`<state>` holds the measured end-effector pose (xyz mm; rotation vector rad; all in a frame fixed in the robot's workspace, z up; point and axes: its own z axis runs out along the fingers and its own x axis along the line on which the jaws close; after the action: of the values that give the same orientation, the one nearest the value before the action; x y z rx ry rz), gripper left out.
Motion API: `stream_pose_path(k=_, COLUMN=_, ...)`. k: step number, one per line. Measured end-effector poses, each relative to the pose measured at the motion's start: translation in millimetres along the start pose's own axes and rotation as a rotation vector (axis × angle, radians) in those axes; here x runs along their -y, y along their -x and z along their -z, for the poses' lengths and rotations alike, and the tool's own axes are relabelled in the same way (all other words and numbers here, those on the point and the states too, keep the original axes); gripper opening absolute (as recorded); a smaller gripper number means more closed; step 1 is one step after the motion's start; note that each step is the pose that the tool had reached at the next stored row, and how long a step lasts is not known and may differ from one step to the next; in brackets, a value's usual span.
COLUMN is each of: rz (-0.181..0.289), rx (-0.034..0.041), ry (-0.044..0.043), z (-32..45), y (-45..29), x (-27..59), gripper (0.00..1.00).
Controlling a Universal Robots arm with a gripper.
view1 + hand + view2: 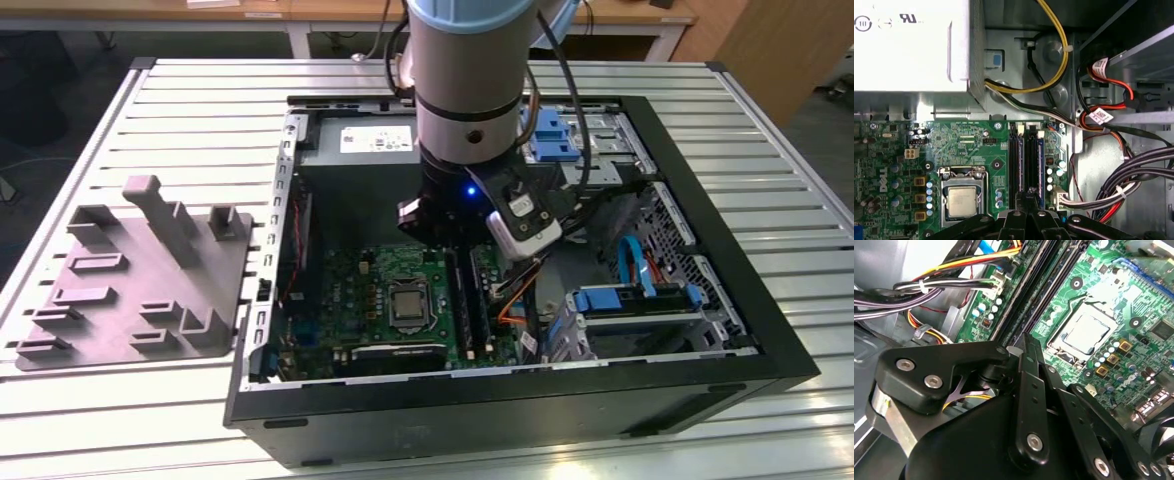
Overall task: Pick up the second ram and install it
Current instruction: 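Press down the second ram until it locks into place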
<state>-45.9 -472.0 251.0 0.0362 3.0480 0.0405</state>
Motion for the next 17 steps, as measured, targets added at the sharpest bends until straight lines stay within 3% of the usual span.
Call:
stream_pose_path(k=8, rz=0.000, rx=0.0001, ry=0.0001, z=-0.8, y=-0.6, x=-12.9, gripper=0.10)
stream_pose_path(k=17, rz=0.000, rx=0.0000, ry=0.0000, z=-0.8, y=-0.6, x=-14.3, gripper=0.10)
